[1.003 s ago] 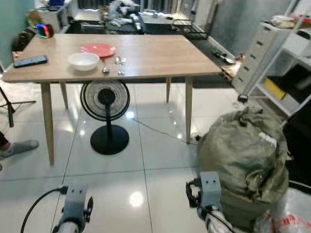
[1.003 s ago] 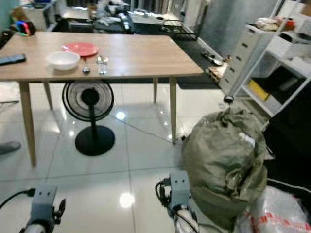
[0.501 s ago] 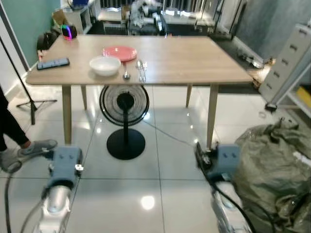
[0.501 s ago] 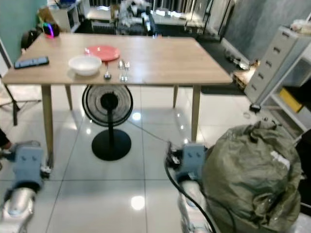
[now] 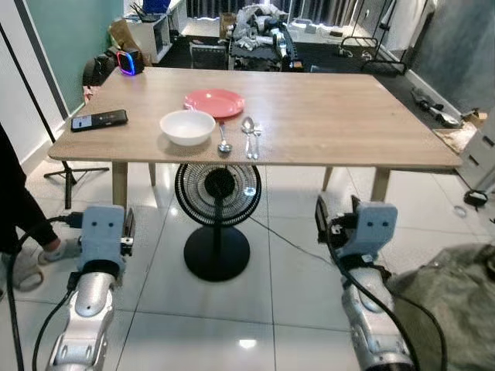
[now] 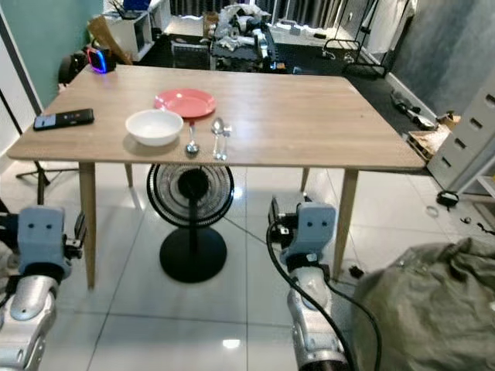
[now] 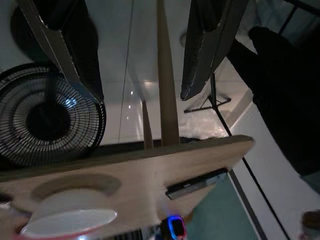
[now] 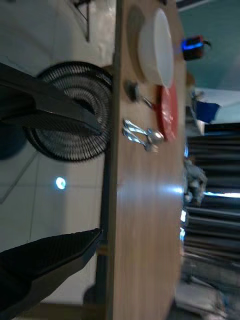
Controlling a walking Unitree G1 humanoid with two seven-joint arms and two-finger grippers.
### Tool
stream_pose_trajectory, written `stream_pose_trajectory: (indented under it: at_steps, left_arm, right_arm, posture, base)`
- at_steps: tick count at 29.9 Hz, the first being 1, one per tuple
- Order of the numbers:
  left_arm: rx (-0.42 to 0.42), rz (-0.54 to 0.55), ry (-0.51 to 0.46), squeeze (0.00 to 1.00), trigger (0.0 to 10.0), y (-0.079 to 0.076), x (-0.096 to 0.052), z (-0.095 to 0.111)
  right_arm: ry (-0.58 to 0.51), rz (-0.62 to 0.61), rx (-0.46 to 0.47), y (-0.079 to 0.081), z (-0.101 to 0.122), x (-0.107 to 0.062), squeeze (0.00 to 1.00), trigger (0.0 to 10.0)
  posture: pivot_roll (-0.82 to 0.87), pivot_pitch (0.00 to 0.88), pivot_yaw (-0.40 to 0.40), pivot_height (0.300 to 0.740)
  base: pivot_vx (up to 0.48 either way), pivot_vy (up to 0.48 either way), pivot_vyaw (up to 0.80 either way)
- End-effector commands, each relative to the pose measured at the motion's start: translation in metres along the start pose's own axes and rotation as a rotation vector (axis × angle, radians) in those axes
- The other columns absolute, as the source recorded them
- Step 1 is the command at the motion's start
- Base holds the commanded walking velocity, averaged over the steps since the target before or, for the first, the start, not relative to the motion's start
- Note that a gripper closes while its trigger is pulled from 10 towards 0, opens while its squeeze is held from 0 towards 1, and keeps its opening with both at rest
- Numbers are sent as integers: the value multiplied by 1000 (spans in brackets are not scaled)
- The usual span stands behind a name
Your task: Setting the table
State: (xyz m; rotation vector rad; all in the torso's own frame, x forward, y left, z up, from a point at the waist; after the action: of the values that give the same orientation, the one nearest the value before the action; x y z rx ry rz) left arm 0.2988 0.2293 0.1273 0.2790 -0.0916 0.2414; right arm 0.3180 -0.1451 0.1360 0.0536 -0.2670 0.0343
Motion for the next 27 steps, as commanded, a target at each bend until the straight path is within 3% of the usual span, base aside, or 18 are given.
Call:
stream_pose_trajectory:
  at_steps: [1, 9, 13, 27]
  left_arm:
    - [4, -12, 8, 0, 10000, -2, -2, -1]
    - [4, -14, 8, 0, 10000, -2, -2, 3]
    - [-22, -83, -23, 0, 10000, -17, -1, 16]
    - [-8, -136, -73, 0, 10000, -25, -1, 32]
  right_arm:
    - [10, -24, -12, -9, 0, -2, 0, 10000]
    - [7, -20, -22, -7, 5, 0, 0, 10000]
    - [38, -92, -36, -18, 9, 6, 0, 10000]
    - [16, -128, -59, -27, 22, 11, 0, 10000]
  posture:
    - [9, 2, 48, 740]
    - [11, 0, 49, 740]
    - [12, 2, 50, 740]
    - [8, 5, 53, 740]
  base:
    - [480, 0, 0]
    - [480, 0, 0]
    - [480, 0, -333]
    - [465, 0, 0]
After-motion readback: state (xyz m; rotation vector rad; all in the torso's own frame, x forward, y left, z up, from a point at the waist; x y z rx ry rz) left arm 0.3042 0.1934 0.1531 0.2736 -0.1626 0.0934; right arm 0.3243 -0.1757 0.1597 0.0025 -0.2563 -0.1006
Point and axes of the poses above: a point about 5 cm out from each wrist's last joint towards the gripper, its own x axis pointing out of the wrist towards the gripper, its own z axis along the axis of the wrist's last joint, y = z × x, the point moved 1 cm from there along x, pointing out of the wrist towards the gripper, and after that the axes turned 2 degrees about x, right-handed, at the moved point
